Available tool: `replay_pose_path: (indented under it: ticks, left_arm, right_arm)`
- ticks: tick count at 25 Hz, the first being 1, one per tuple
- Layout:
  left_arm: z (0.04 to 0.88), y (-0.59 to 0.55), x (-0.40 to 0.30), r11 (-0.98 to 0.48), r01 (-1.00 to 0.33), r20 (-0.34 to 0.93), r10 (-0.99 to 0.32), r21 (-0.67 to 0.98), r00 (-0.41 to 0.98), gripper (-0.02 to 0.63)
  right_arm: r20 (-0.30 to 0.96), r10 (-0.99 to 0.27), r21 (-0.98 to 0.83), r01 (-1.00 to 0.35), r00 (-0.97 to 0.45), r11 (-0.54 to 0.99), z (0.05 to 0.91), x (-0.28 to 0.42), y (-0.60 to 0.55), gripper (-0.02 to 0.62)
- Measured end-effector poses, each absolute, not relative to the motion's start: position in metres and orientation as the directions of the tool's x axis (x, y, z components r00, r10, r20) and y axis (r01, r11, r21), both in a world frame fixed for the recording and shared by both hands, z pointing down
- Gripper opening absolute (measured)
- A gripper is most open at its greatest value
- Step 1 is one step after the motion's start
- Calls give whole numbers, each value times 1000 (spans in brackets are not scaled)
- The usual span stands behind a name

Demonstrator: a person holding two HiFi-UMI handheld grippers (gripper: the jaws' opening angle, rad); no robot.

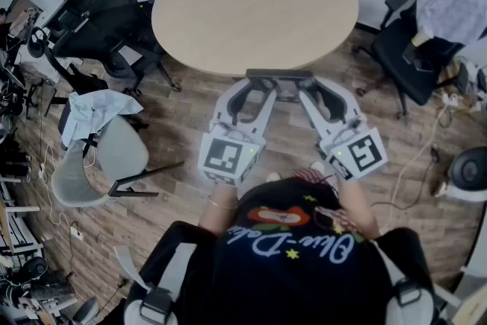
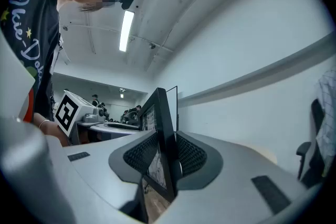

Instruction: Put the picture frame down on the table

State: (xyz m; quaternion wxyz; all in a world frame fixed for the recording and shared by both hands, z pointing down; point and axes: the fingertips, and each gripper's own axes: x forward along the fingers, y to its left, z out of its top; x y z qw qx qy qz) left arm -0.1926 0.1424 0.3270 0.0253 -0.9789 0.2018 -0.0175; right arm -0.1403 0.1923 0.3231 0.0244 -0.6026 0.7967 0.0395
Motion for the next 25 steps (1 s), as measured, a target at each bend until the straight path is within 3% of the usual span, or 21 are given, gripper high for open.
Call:
replay_pose_path:
  ticks: [25]
  left_arm:
    - [325,144,-189,-921,-385,12,-387,-61,922,138]
  right_arm:
    - [-98,-961,41,-966,-259,256,320,-137,195,89]
